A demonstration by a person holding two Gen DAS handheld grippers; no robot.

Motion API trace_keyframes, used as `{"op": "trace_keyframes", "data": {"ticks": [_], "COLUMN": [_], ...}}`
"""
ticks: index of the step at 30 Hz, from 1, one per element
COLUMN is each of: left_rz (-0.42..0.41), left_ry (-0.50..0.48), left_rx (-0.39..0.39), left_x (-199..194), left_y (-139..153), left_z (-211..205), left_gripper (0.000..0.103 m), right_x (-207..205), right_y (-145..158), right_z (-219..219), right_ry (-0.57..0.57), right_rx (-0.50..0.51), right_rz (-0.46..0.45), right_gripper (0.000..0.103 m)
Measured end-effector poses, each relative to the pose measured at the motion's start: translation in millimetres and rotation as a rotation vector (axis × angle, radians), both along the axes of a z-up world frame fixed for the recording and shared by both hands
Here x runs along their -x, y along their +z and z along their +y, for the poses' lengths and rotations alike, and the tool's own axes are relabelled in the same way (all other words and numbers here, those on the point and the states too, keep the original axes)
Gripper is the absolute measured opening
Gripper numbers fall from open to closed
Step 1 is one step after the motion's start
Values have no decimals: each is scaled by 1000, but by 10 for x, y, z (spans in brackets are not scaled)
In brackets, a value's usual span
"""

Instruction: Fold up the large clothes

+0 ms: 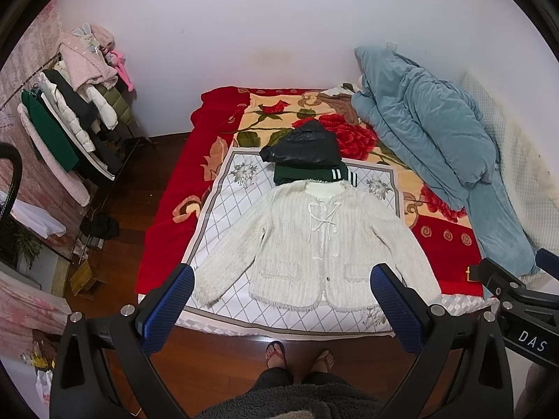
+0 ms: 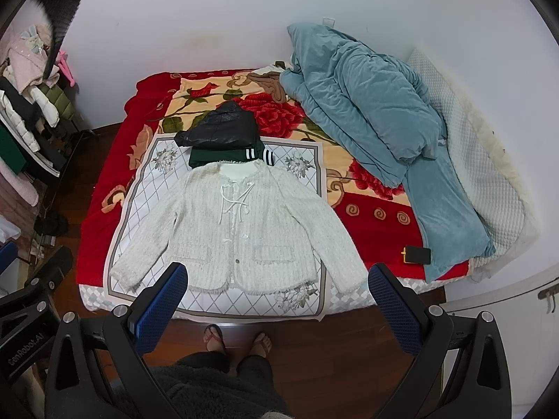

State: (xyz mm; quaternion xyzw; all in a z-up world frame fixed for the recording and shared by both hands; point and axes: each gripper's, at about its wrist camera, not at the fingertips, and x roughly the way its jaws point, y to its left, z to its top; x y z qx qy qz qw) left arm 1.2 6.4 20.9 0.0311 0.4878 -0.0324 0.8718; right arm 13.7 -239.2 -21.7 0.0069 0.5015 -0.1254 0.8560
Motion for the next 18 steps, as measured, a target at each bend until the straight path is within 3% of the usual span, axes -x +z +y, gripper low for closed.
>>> {"op": "trace_keyframes", "data": {"ticks": [13,16,18], "left_rz": [-1,-36,-87], "left_ry": [-9,-22,-19], "left_rx": [-3,-35,-67], "left_x": [-215,-404,-554], "left_y": [94,-12,-105], "left_z": [-24,-24,-25], "left_gripper": [103,103,103], "right_x": [-66,-157,-247], "right_y": [39,7,-117], "right_z": [18,-20,-137], "right_ry": [-10,-23,-40], "right_rx": [3,-5,-62], "right_rz": [1,-1,-18], "right_gripper": [103,103,103]}}
